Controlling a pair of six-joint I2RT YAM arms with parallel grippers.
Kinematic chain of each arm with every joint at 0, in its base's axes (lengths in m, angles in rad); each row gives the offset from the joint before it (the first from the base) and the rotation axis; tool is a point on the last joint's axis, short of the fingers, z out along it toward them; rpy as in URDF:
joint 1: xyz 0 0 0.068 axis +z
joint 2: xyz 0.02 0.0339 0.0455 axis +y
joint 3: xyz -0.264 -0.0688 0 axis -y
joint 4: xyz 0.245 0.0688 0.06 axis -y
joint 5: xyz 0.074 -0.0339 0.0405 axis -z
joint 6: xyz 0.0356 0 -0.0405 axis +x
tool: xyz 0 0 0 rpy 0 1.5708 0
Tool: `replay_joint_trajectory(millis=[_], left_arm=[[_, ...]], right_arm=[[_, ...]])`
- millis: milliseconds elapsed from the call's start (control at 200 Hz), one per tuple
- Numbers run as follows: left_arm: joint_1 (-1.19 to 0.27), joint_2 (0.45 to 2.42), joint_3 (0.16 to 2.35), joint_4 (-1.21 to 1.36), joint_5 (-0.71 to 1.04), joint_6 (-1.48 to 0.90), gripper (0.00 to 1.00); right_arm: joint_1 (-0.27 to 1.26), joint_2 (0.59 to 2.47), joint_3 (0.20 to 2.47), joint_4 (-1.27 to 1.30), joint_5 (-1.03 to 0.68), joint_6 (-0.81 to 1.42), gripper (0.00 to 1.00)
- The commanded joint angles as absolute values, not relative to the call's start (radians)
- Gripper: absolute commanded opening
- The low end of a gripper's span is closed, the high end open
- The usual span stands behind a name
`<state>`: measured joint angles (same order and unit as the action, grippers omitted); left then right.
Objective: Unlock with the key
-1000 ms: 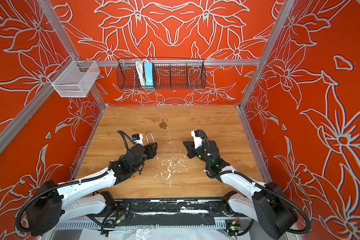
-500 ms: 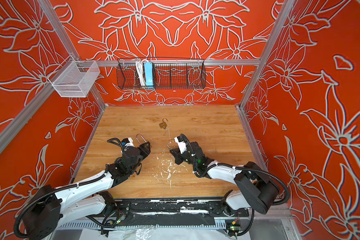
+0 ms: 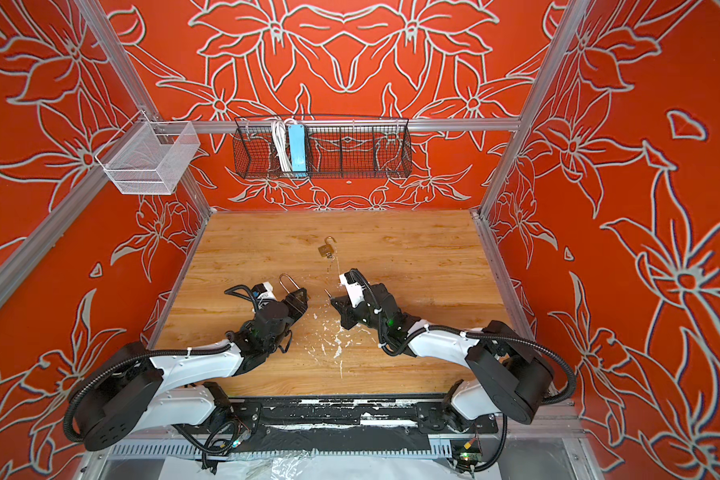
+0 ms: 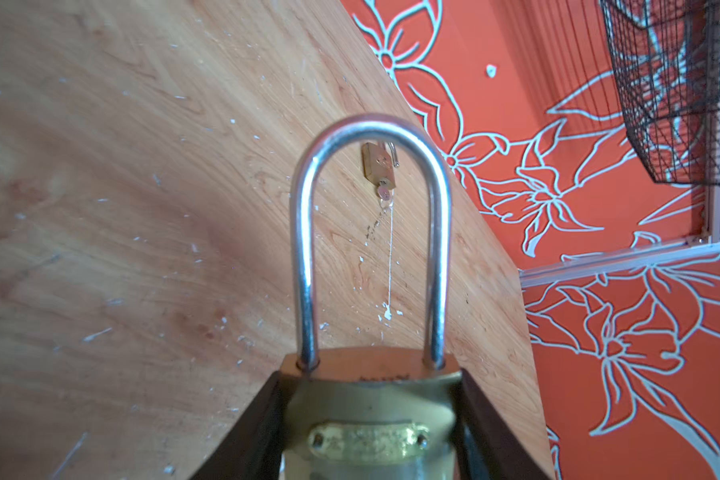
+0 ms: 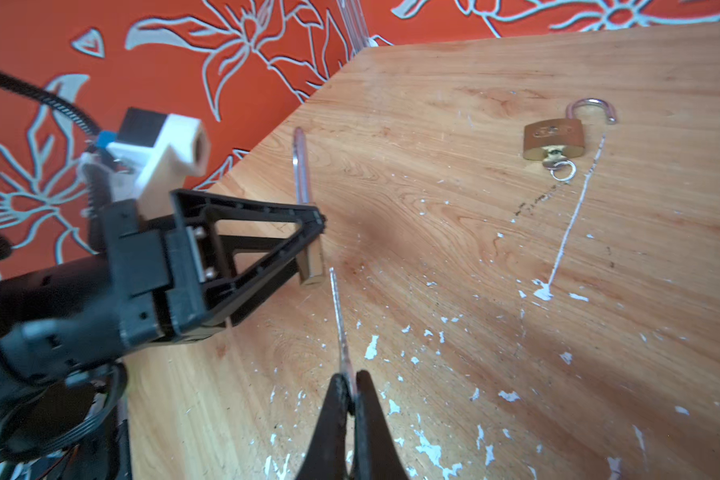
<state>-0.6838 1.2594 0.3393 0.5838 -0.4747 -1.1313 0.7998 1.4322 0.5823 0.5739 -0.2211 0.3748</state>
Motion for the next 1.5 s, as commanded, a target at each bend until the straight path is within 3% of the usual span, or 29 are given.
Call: replay_joint_trajectory(millis=[0,150,931,1496], left_arm=[[-0.686,1.210,0.368,0.660,-0.510,-1.204,0.00],[-0.686,1.221,0.360,0.706,-0.412,-1.258,0.00],[-0.686,1.187,0.365,0.656,-0.391,-1.311,0.00],[-0.684,1.133,0.338,0.638,-0.501,-1.299,0.00]], right_arm=[[0.811,1.468,0.622,0.543,-0.186,0.392,0.00],[0.843,1.533,0.654,0.561,-0.215,0.388,0.00],[0.897,1.625,0.734,0.518,-0.222,0.350,0.00],[0.905,1.620,0.741,0.509,-0.239,0.345,0.00]])
